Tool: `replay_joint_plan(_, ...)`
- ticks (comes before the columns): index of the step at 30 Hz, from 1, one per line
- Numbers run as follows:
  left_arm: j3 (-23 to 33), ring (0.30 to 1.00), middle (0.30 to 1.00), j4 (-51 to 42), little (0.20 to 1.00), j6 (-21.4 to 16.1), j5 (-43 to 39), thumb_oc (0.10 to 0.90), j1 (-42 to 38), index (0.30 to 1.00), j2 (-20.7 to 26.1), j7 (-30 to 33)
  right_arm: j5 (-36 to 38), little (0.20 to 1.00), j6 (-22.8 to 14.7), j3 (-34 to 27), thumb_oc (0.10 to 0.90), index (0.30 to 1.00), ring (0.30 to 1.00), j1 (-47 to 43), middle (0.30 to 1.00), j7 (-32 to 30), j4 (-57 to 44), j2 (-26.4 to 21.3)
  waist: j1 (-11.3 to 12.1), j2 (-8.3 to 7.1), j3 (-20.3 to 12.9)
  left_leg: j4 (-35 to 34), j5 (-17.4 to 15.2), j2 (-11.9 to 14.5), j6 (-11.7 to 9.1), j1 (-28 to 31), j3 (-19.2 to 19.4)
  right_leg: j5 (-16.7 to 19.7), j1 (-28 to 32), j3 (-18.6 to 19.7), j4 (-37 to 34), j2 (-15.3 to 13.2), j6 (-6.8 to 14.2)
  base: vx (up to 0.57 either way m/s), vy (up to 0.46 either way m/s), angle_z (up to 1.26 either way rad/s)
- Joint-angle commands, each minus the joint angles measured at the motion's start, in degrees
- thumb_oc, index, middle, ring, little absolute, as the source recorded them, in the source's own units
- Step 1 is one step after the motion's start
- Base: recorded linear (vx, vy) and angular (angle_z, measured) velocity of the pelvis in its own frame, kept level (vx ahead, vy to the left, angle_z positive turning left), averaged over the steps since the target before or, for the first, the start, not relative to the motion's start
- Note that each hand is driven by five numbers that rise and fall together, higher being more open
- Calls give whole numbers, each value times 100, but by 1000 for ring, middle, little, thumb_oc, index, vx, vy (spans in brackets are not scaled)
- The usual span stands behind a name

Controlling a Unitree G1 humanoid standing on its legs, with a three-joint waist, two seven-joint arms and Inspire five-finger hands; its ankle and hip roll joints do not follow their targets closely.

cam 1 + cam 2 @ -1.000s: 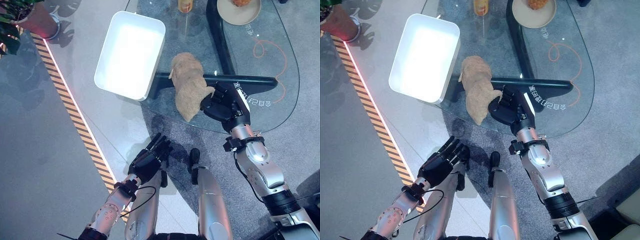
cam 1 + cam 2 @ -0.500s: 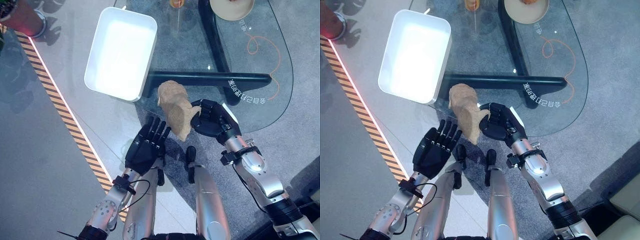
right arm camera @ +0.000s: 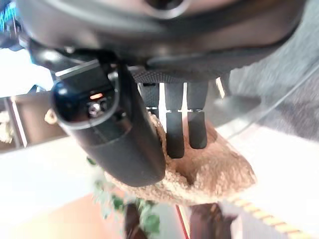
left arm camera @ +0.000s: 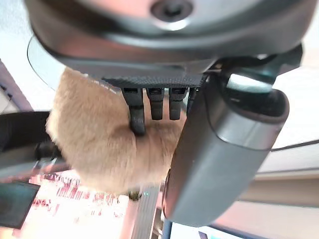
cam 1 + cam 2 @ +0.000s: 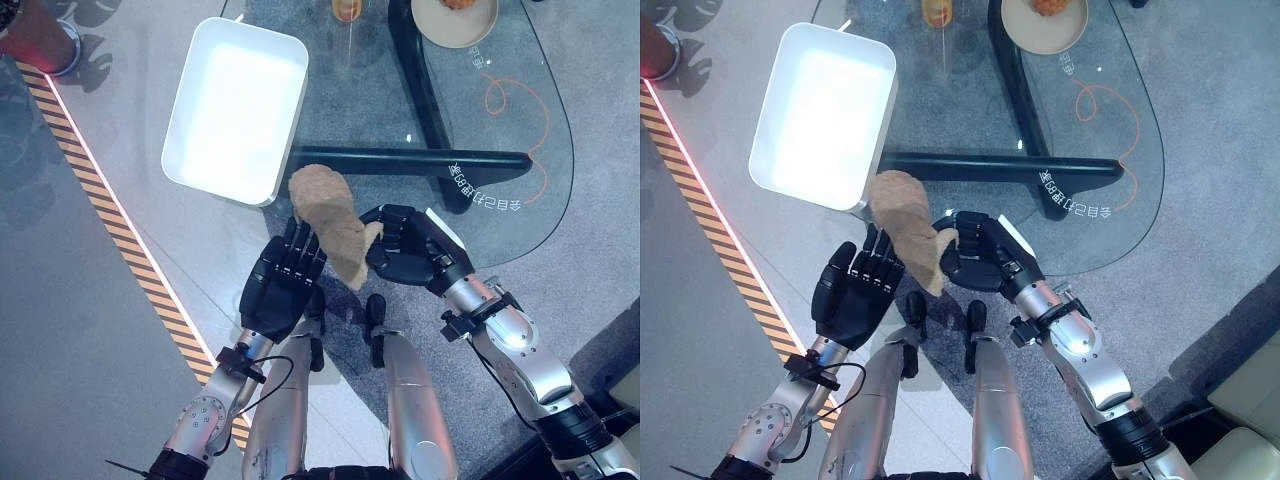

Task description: Wipe the table with a cloth and put it in the basket.

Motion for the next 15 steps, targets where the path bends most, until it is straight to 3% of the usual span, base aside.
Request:
replay_joint_plan(1,-193,900,900,-802,900,298,410,800,-8,900,122,-5,543,200,-759,315,100,300,300,-501,300,686,-1401,94,37,-75,-165,733,-594,-47,87,-37,125,853,33,-17,-667,232,-13,-88,-19,0)
replay_joint_plan(12,-212,900,900,-763,900,396,567,800,29,900,16,321,803,200,-1413,127,100,300,300,-724,300,-95,-1441,455,53,-23,-165,730,-580,-63,80,-1,151,841,70,-10,-680,245,-25,0,2,0)
replay_joint_plan(15,-172,900,900,-736,900,440,609,800,44,900,-24,323,703,200,-1328,64,100,300,300,-716,300,-43,-1488,531,50,-20,-165,747,-585,-69,74,4,145,836,84,-10,-684,239,-32,0,0,0)
